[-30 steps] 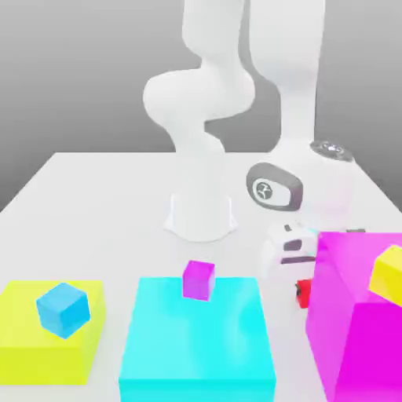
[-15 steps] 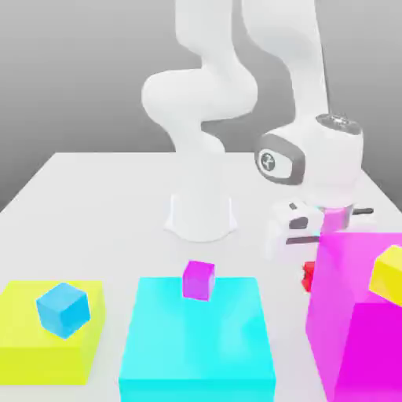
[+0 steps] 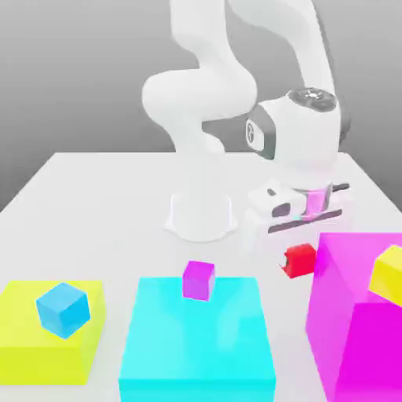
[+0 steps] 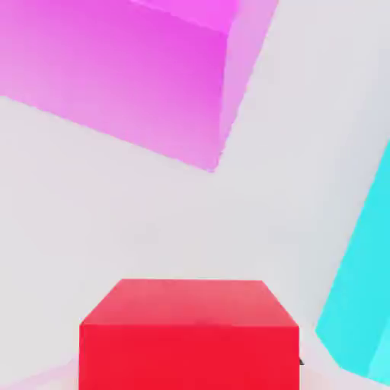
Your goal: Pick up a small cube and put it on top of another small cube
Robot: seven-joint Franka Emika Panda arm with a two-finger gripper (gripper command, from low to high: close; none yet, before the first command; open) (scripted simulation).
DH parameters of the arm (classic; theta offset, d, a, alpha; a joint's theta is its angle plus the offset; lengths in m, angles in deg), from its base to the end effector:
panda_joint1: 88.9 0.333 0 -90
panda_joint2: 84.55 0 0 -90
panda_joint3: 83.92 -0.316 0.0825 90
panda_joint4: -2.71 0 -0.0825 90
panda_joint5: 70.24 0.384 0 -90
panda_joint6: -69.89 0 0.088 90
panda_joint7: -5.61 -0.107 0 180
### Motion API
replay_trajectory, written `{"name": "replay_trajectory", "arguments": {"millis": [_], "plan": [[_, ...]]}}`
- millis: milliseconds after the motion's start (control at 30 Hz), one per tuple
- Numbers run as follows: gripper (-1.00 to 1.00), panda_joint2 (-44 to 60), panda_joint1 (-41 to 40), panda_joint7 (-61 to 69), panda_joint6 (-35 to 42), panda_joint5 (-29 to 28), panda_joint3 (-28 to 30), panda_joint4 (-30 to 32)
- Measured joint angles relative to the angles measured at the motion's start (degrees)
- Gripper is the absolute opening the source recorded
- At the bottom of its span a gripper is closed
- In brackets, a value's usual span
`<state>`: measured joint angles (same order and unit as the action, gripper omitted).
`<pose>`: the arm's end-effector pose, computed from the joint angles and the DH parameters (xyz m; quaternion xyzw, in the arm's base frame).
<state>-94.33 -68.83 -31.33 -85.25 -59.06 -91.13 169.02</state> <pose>0.3073 0.1477 0.2294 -0.9843 0.1734 0.0255 0.0185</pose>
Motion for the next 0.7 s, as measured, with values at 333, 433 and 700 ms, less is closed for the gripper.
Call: {"name": "replay_trajectory", "arguments": {"millis": [333,433,700], "plan": [[-1.0,-8.91,-4.69,22.68,8.37,-6.3,9.29,0.18],[-1.0,-11.76,-6.81,28.71,10.87,-9.32,11.64,0.22],[-1.0,-16.22,-12.34,41.86,14.23,-17.09,16.4,0.62]]}}
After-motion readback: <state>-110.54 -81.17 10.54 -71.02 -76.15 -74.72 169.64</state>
